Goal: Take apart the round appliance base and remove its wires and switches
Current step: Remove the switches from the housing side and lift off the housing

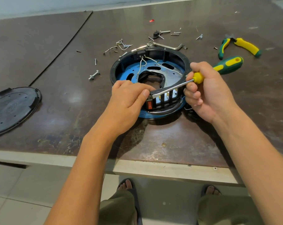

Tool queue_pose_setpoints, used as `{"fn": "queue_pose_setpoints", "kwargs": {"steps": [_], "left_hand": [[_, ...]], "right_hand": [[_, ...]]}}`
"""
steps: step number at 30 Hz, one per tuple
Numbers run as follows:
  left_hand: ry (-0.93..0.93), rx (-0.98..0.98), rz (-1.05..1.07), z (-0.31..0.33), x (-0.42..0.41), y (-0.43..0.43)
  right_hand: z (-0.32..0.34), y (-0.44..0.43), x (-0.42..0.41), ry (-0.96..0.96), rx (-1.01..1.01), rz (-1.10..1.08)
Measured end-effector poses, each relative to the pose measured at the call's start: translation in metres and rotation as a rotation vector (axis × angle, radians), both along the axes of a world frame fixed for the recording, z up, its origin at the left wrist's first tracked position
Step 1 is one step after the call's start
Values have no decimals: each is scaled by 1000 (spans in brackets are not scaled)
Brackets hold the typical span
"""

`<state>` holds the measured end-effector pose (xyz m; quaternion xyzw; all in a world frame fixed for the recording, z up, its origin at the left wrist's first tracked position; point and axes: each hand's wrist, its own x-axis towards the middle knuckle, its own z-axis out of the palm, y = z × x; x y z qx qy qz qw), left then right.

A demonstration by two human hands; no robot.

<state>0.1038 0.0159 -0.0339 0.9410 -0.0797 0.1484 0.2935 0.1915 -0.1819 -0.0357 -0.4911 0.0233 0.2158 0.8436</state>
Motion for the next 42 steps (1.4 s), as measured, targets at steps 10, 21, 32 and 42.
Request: {"fn": "queue_pose_setpoints", "kwargs": {"steps": [10,21,32,42], "left_hand": [[-74,23,34,-4,5,-6],[-74,54,63,-3,10,-18],[-69,24,19,-3,11,-11],[-63,113,55,-5,12,-7]], "right_hand": [[1,-14,-15,-758,-69,-144],[-7,20,-50,-1255,-793,-207],[-19,27,-43,-1353,-751,-241],[-14,-22,-15,-1036,-730,-414]]}}
